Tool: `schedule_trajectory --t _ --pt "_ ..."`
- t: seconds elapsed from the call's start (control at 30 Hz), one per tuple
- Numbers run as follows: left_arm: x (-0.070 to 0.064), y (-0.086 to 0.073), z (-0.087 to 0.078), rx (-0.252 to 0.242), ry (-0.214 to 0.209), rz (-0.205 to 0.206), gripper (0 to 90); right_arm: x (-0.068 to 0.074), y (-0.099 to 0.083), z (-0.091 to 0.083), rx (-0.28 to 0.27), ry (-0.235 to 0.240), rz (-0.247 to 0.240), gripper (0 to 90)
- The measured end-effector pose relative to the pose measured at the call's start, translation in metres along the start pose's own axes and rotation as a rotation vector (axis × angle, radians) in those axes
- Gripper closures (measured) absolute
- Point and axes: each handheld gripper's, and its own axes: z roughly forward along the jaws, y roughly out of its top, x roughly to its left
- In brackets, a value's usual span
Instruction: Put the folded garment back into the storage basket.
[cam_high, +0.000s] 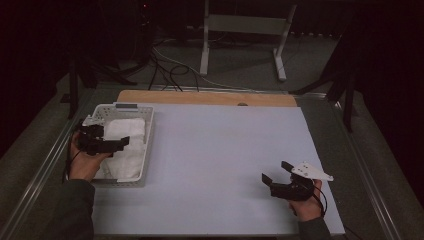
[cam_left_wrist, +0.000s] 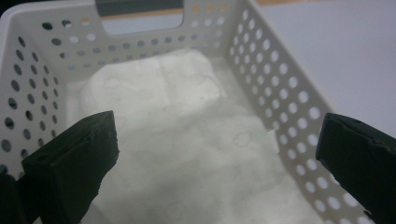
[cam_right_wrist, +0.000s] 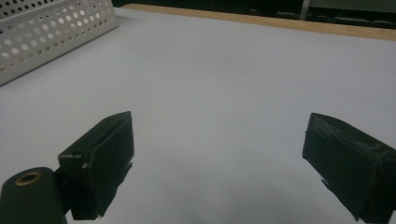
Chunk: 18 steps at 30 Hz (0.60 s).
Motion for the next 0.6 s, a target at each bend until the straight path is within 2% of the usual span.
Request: schedule_trajectory --t 0.17,0.43,0.6 --pt "-0.009 0.0 -0.007 -0.043 0.0 0.008 0.2 0.0 0.0 0.0 -0.001 -0.001 0.003 9.2" --pt "-0.024 0.0 -0.022 -0.127 -0.041 0.028 0.2 -0.001 0.0 -0.001 -0.003 0.003 0.003 9.2" --pt "-0.033 -0.003 -0.028 -0.155 -0.064 0.046 0.2 0.0 0.001 -0.002 -0.008 -0.001 0.009 9.2"
